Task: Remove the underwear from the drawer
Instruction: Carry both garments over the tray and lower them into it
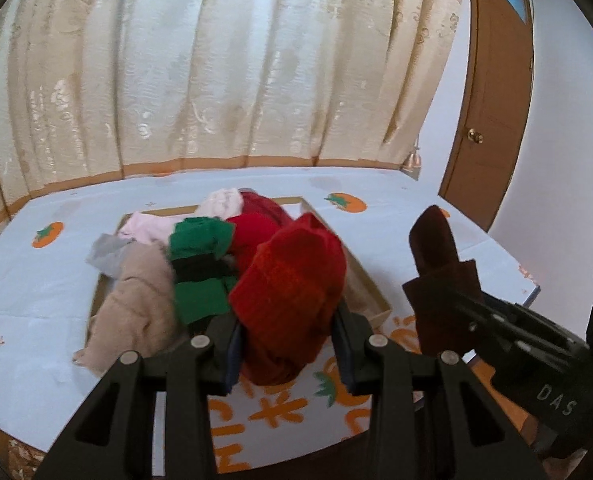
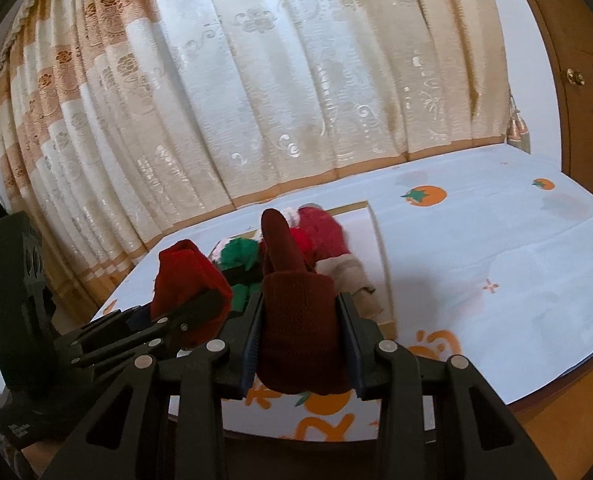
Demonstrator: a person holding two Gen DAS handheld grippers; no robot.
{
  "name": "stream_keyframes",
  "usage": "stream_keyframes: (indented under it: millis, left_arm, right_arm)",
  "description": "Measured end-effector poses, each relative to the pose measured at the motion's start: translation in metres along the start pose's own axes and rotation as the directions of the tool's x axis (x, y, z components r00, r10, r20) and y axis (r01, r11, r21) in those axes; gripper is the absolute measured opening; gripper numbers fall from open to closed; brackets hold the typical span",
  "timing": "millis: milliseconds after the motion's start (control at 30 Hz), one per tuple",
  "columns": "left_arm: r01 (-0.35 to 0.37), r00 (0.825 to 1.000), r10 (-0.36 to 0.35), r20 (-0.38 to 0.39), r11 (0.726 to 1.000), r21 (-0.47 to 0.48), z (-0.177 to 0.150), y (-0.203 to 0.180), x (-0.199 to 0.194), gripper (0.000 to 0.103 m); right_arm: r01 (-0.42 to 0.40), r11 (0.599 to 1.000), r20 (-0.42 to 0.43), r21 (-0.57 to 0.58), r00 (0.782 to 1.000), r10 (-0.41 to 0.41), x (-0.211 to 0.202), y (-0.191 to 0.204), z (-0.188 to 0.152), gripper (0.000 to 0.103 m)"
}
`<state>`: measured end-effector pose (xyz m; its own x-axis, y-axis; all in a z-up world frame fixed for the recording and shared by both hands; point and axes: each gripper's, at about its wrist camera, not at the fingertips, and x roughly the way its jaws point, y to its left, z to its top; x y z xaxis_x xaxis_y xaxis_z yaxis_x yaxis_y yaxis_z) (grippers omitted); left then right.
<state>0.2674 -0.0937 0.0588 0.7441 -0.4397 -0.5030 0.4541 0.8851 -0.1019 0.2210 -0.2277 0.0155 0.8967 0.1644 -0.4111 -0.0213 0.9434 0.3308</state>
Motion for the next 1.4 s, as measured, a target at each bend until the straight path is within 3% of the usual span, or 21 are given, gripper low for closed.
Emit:
stream_keyframes:
  millis: [467,867,1133,1400]
  left_arm:
    - [0.047,0.998,-0.047,-0.033,0.999,0.001,0.032,-0.027,0.044,0.037]
    - [0.112,0.99,-0.116,-0.074,0.992,-0.06,0.044,-0.033,0.078,0.037]
    - [0.07,0.994,-0.077,-0.075,0.993,-0.092,0.057,-0.007,0.086,0.037]
    - [0.074,0.991,-0.084,-0.103,0.992,-0.099,0.08,0.004,0.105,0.037]
  right_arm:
    - [0.063,0.998,0.011,0.009,0.998,-0.063,0.017,-0.033,0.024,0.039]
    - [0.085,0.996,0.029,-0.002,0.996,-0.085,0.032,-0.049,0.05,0.039]
    - [0.099,0.995,0.036,-0.011,0.994,-0.099,0.04,-0.06,0.062,0.039]
    - [0.084,0.996,0.014,-0.043,0.996,-0.083,0.066,-0.058,0.085,0.039]
